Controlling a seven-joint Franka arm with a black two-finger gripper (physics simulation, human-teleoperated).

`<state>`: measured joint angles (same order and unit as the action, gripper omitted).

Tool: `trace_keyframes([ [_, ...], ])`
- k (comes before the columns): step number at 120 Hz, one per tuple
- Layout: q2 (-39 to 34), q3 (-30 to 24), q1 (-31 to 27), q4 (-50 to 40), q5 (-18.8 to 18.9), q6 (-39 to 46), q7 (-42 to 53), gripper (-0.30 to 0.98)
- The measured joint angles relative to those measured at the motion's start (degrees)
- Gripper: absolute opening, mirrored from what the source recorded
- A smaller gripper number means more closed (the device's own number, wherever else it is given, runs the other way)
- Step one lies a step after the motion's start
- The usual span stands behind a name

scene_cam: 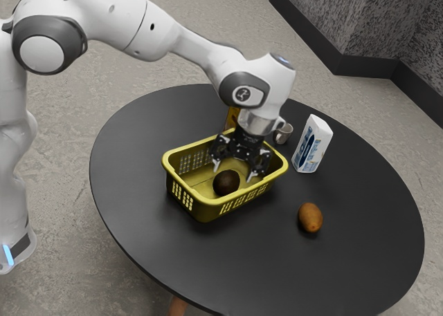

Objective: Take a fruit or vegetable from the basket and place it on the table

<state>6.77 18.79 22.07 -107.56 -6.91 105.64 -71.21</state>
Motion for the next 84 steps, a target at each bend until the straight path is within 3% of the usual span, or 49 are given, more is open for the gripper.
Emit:
trace_keyframes([
  [84,0.1,0.0,1.2,-3.3,-0.6,2.5,-2.8,0.69],
])
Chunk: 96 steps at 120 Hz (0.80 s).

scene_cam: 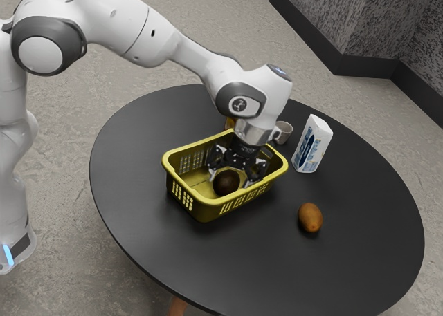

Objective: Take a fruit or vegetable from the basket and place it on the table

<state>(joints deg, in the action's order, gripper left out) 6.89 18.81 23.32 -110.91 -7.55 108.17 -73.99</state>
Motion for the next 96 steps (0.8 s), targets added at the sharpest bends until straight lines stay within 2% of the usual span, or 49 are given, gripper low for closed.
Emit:
trace_keyframes([
  [15,0.0,0.0,0.0,0.0,0.0,0.2,-0.2,0.65],
  [33,0.6,0.0,-0.5,0.1,0.1,0.2,0.0,0.43],
  [47,0.6,0.0,-0.5,0.1,0.2,0.1,0.1,0.35],
  [74,0.1,0.0,-0.5,0.3,0.4,-0.4,0.3,0.36],
  [96,-3.0,0.4,-0.5,3.2,0.7,-1.9,0.6,0.35],
])
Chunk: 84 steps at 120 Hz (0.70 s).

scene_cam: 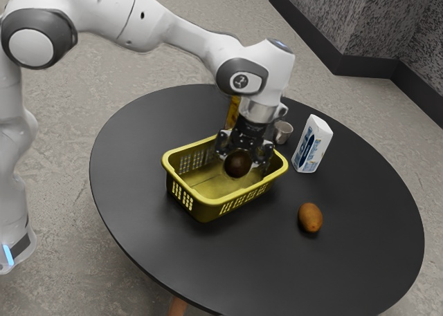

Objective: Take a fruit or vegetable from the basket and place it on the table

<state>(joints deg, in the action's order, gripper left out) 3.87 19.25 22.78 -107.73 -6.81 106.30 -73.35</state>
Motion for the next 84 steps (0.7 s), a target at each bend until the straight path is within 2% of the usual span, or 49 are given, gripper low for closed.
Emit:
trace_keyframes([
  [16,-4.7,-0.5,-0.7,2.3,0.1,-2.5,0.2,0.36],
  [28,-8.2,-3.1,-1.7,3.0,0.2,-4.6,0.2,0.36],
  [33,-9.4,-4.6,0.8,3.1,0.2,-5.3,0.3,0.36],
  [46,-10.3,-5.8,13.3,3.1,0.2,-6.5,0.4,0.34],
  [52,-10.4,-5.9,16.3,3.1,0.3,-6.8,0.5,0.33],
  [62,-10.1,-6.0,17.0,3.1,0.3,-7.3,0.5,0.29],
  [84,-7.9,-7.3,15.8,3.1,0.5,-7.3,0.5,0.30],
])
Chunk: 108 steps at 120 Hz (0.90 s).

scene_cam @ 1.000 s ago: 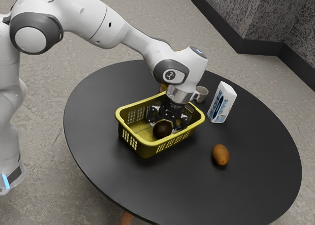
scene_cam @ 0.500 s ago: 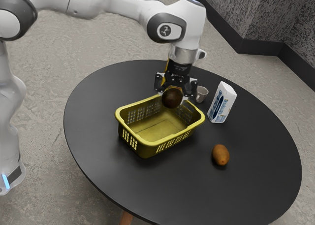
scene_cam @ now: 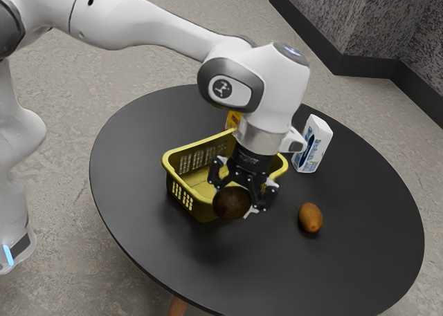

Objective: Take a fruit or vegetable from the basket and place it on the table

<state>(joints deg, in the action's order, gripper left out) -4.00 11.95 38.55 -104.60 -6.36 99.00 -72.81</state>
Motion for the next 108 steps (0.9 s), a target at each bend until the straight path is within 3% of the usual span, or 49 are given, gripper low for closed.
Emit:
trace_keyframes([
  [12,0.2,-2.5,0.5,0.1,0.1,0.1,0.0,0.26],
  [26,1.2,-4.3,2.0,0.6,1.7,1.3,0.1,0.48],
  [41,2.1,-4.5,2.7,0.7,2.5,2.4,0.2,0.60],
  [63,2.9,-4.5,1.8,0.7,2.9,2.0,0.4,0.66],
  [79,2.4,-8.4,-1.7,3.9,3.1,-2.5,1.3,0.68],
  [94,1.7,-8.9,4.4,7.2,9.3,-5.4,16.9,0.68],
  [108,1.9,-9.9,11.6,9.7,8.8,-7.1,34.9,0.69],
])
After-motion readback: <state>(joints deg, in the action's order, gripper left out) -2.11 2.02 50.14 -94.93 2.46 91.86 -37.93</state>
